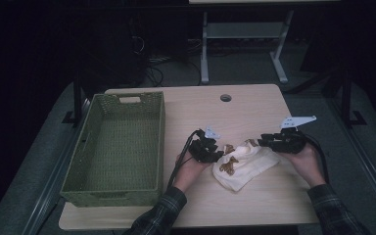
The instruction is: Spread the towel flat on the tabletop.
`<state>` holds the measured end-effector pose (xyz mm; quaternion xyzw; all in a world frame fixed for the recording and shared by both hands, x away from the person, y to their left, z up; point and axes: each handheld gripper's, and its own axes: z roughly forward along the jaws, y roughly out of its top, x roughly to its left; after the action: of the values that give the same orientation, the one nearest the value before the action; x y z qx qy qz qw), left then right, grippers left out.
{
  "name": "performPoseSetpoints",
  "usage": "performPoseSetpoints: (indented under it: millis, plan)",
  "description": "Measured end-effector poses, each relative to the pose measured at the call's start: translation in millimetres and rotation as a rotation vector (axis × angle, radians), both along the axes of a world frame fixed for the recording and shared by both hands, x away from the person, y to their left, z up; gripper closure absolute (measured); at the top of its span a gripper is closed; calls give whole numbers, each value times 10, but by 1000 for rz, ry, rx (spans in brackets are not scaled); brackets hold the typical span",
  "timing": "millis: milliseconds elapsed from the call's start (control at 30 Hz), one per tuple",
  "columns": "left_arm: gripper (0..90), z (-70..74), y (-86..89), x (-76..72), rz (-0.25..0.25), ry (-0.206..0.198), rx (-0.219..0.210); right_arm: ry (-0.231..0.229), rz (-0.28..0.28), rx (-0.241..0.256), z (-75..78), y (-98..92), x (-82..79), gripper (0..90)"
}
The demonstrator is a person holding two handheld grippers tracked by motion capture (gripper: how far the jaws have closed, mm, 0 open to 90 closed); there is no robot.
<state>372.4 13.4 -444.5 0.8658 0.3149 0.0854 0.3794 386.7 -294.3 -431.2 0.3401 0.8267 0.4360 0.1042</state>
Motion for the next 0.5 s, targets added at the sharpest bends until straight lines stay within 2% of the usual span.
performPoseSetpoints:
  millis: [100, 200, 233, 300, 333, 367, 400, 467, 500]
  plan:
    - [627, -21, -23, 23, -13, 12, 6, 8, 8, -6, -1, 80, 114, 639]
    - [616, -60, -59, 16, -41, 30, 20, 52, 10, 10, -63, 156, 230, 616]
    - [607, -71, -71, 9, -45, 34, 23, 82, 19, -7, -124, 201, 262, 616]
    - [606, -103, -104, -4, -67, 38, 46, 95, 24, -22, -165, 226, 263, 627]
    - [606, -115, -116, -8, -71, 40, 52, 119, 30, -46, -211, 250, 254, 652]
    - [606, -131, -135, -14, -77, 45, 59, 138, 31, -81, -274, 265, 230, 739]
    - [606, -139, -146, -20, -79, 47, 61, 138, 31, -81, -274, 265, 230, 739]
    - [627, -152, -166, -32, -90, 52, 70, 136, 40, -100, -305, 255, 197, 838]
    - [662, -151, -170, -37, -93, 57, 69, 135, 41, -113, -310, 250, 180, 859]
